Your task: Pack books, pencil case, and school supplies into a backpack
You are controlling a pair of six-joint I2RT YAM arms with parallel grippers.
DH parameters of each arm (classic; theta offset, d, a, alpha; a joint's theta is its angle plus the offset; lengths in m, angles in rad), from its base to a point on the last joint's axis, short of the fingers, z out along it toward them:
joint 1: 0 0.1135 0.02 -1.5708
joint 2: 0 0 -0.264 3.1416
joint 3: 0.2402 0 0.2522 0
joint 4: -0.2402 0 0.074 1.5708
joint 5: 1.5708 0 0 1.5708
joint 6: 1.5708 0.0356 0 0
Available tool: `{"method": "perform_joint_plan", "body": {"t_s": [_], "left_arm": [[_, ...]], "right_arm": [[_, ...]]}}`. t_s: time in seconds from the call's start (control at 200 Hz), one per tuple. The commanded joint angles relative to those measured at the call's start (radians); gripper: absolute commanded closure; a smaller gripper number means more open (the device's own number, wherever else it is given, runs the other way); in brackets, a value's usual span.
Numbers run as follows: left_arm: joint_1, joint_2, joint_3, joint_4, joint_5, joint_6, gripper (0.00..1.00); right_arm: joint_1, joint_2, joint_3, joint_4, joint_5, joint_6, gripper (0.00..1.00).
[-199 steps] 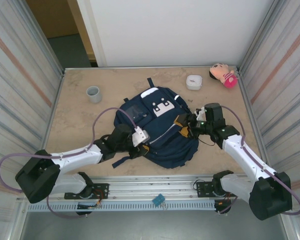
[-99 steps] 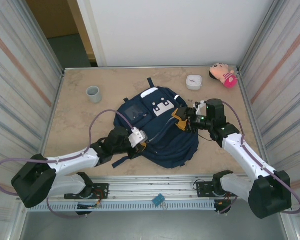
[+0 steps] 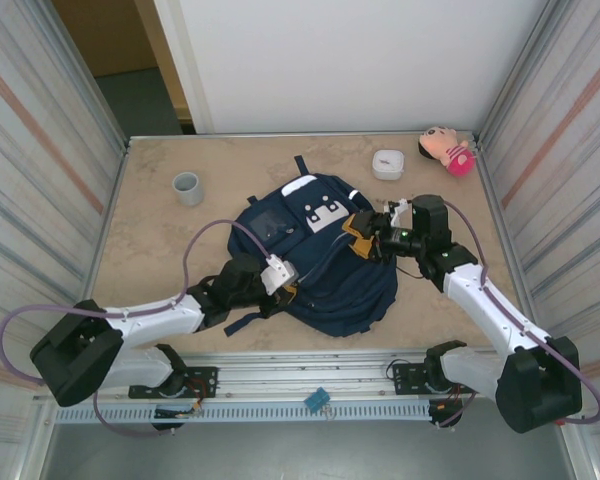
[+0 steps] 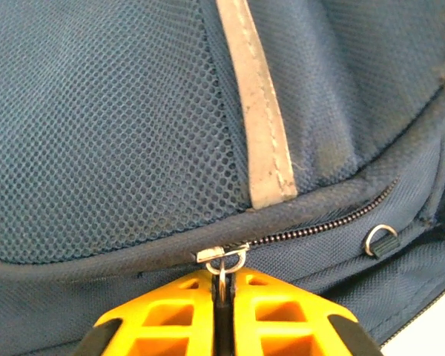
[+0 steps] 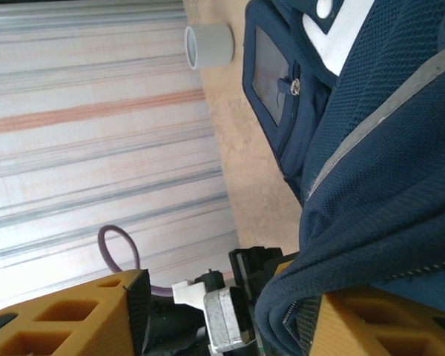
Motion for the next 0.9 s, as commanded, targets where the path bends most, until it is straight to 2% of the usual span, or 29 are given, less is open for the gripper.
{"method": "perform_joint_plan", "body": {"t_s": [0.0, 0.065, 0.185, 0.276, 0.356, 0.436, 0.636, 0.747, 0.897], "left_arm": [[-0.006, -0.021, 0.022, -0.011, 0.010, -0.053, 0.98], [-0.011, -0.037, 0.021, -0.025, 0.037, -0.076, 1.00], [-0.018, -0.059, 0.003, -0.018, 0.035, -0.104, 1.00], [-0.018, -0.068, 0.009, -0.040, 0.019, -0.105, 1.00], [-0.017, -0.074, 0.022, -0.070, 0.013, -0.102, 1.00], [-0.013, -0.079, 0.028, -0.083, 0.023, -0.098, 1.00], [-0.013, -0.105, 0.005, -0.055, 0.038, -0.130, 1.00], [-0.012, -0.104, -0.003, -0.036, 0.064, -0.136, 1.00], [-0.011, -0.092, 0.012, -0.048, 0.072, -0.125, 1.00]], "right_arm": [[-0.026, -0.009, 0.075, -0.097, -0.007, -0.116, 0.41], [-0.043, -0.030, 0.130, -0.251, 0.039, -0.232, 0.34], [-0.025, -0.072, 0.281, -0.606, 0.269, -0.509, 0.20], [0.030, -0.093, 0.330, -0.715, 0.373, -0.707, 0.16], [0.112, -0.153, 0.313, -0.683, 0.416, -0.913, 0.18], [0.218, -0.179, 0.272, -0.627, 0.441, -1.225, 0.22], [0.401, -0.139, 0.126, -0.507, 0.487, -1.914, 0.29], [0.428, -0.108, 0.024, -0.340, 0.492, -2.112, 0.31], [0.438, 0.004, 0.021, -0.275, 0.472, -2.242, 0.35]]}}
